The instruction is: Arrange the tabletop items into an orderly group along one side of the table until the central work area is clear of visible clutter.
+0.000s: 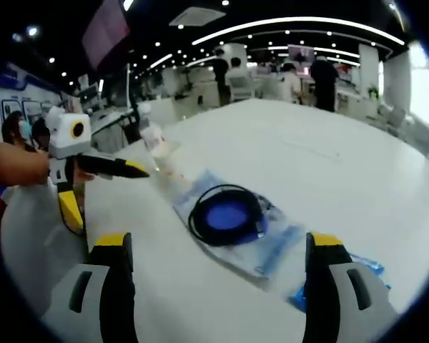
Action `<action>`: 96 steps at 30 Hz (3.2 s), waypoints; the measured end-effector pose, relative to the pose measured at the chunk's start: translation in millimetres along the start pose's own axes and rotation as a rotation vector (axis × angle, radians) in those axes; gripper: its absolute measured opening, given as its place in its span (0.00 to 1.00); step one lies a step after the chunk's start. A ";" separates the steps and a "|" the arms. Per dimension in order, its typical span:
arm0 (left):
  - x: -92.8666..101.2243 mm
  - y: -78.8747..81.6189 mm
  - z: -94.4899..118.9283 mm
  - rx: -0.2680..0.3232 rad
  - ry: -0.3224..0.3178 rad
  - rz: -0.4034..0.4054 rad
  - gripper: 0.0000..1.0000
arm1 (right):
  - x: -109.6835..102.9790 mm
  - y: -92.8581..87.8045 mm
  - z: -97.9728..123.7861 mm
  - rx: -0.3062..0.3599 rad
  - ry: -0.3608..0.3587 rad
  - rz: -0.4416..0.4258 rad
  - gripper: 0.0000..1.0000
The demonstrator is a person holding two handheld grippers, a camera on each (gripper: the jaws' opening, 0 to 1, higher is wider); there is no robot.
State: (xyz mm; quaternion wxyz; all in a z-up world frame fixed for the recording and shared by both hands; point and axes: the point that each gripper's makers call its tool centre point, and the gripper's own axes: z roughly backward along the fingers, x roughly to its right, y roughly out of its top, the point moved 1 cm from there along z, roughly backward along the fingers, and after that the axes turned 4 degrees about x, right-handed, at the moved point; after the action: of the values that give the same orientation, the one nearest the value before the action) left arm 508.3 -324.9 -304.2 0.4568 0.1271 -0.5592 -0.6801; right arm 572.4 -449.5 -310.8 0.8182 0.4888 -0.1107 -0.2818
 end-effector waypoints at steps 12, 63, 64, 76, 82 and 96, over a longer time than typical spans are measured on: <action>-7.0 5.4 -16.5 0.007 0.009 0.024 0.92 | 2.4 -2.2 -19.5 -0.031 0.032 -0.001 0.97; -51.5 -11.6 -95.2 -0.070 0.162 -0.018 0.34 | 42.8 -16.2 -52.0 -0.145 -0.050 0.006 0.47; -52.2 -11.5 -96.1 -0.071 0.166 -0.017 0.33 | 43.6 -16.4 -52.9 -0.147 -0.053 0.004 0.45; -57.0 -9.9 -104.9 -0.076 0.204 -0.019 0.25 | 46.5 -14.1 -63.5 -0.148 -0.076 -0.031 0.34; -61.8 -12.0 -106.7 -0.085 0.231 -0.014 0.20 | 48.7 -14.3 -68.0 -0.152 -0.093 -0.047 0.32; -63.5 -12.8 -110.5 -0.093 0.255 -0.026 0.16 | 50.6 -17.4 -75.7 -0.172 -0.137 -0.089 0.27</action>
State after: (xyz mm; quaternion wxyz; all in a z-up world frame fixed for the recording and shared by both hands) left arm 612.7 -348.2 -374.7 0.5205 0.1984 -0.4627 -0.6896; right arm 642.2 -428.7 -368.3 0.8341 0.4010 -0.1201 -0.3592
